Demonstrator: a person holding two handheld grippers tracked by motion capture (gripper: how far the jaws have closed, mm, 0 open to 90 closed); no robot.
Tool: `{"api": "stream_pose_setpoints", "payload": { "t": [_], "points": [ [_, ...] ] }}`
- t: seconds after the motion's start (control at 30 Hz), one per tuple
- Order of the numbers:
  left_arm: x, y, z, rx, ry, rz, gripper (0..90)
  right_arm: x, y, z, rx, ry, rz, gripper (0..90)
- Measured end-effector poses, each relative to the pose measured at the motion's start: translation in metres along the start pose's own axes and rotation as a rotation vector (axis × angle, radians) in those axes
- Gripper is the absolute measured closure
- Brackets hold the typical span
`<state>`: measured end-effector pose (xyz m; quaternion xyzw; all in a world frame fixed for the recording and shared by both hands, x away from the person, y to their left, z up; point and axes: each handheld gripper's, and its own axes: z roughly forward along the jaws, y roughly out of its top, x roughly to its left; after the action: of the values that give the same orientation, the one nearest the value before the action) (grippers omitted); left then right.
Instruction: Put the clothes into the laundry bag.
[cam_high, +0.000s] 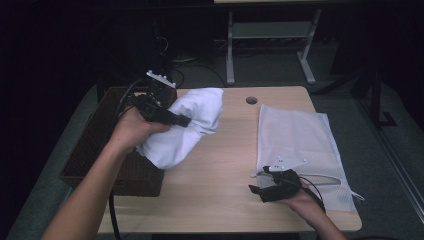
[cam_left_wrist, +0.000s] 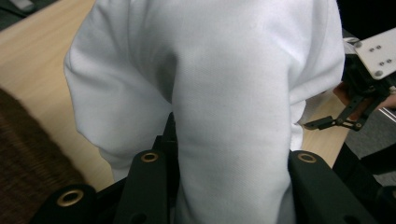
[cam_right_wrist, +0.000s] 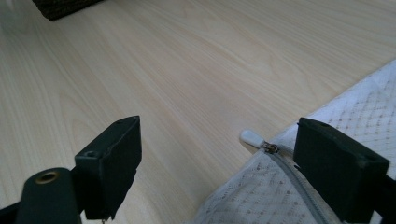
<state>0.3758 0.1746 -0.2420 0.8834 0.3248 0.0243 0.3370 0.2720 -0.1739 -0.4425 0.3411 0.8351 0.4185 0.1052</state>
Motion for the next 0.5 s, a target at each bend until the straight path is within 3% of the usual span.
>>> {"api": "stream_pose_setpoints", "payload": {
  "t": [0.5],
  "points": [
    [-0.028, -0.009, 0.053, 0.044, -0.01, 0.054, 63.2, 0.001, 0.003, -0.006, -0.019, -0.003, -0.01, 15.1]
  ]
}}
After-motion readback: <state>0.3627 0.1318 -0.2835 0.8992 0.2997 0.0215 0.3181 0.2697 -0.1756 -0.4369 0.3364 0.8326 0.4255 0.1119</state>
